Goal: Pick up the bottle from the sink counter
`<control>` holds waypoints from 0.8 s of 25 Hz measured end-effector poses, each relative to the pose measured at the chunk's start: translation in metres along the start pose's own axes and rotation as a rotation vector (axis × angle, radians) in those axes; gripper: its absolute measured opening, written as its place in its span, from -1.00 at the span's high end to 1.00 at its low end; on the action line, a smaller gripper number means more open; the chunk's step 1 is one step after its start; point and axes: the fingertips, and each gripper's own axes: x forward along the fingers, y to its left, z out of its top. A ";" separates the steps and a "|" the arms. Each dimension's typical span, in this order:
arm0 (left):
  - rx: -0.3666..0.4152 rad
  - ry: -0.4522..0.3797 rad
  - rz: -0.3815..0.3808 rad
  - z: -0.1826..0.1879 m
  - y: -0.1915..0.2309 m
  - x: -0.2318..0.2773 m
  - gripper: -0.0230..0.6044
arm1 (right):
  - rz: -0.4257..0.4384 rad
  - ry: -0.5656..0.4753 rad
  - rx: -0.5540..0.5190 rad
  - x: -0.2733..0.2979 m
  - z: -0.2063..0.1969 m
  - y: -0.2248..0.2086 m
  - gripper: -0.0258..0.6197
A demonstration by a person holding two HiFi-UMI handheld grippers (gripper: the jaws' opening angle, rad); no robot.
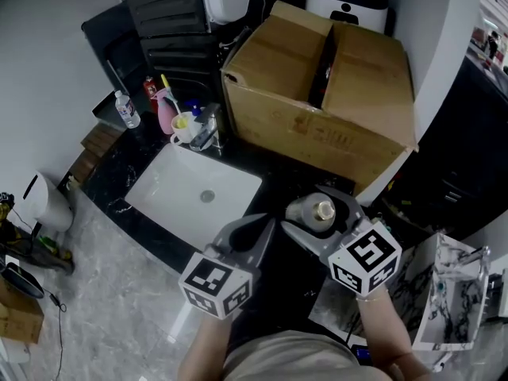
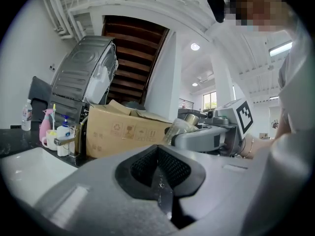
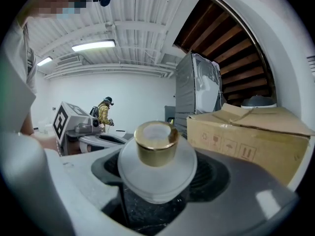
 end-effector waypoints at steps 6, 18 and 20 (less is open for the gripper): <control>0.021 -0.007 -0.005 -0.002 -0.014 -0.006 0.90 | 0.025 -0.038 -0.001 -0.014 0.003 0.012 -0.12; -0.039 0.040 -0.004 -0.034 -0.029 -0.017 0.90 | 0.096 -0.053 0.109 -0.031 -0.020 0.032 -0.12; -0.046 0.042 -0.001 -0.036 -0.029 -0.018 0.90 | 0.096 -0.053 0.123 -0.032 -0.022 0.032 -0.12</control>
